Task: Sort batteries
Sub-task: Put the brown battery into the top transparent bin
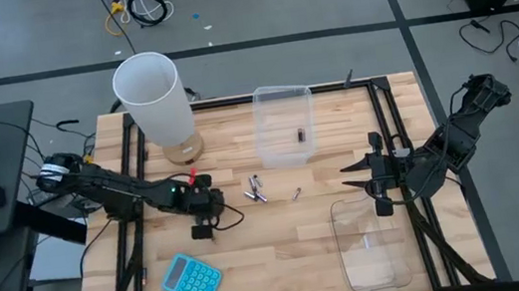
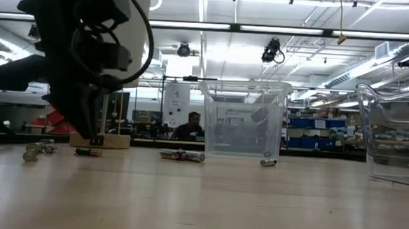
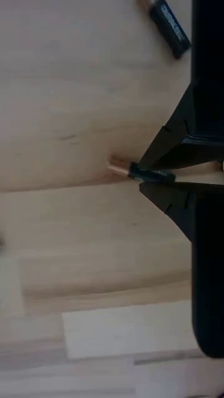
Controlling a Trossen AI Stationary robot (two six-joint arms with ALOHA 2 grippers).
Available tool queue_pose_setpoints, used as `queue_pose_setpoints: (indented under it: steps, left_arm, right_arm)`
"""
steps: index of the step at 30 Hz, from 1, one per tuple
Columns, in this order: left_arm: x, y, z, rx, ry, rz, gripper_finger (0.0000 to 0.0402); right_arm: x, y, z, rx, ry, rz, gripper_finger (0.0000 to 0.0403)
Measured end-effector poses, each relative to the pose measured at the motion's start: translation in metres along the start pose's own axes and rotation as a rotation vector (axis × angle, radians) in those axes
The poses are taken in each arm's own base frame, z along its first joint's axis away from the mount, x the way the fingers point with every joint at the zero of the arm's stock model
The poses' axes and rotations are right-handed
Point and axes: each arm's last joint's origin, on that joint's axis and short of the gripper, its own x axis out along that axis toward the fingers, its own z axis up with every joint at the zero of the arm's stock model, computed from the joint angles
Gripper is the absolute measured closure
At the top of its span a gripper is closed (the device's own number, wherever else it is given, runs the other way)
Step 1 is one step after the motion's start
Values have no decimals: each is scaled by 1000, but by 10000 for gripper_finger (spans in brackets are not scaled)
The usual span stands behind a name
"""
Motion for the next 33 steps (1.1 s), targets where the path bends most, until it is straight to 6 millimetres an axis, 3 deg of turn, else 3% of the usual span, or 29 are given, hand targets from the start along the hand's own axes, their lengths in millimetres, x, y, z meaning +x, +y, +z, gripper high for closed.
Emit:
queue_pose_setpoints:
  steps: [11,23,33]
  left_arm:
    - [8,2,-7,29,-8,-46,355]
    - [8,2,-7,29,-5,-32,283]
    - [8,2,-7,31,-4,-29,275]
  right_arm:
    - [0,0,1,5,-6,2,288]
    - [2,1,-2,3,-5,1,288]
    - [9,5,-8,-1,-9,2,288]
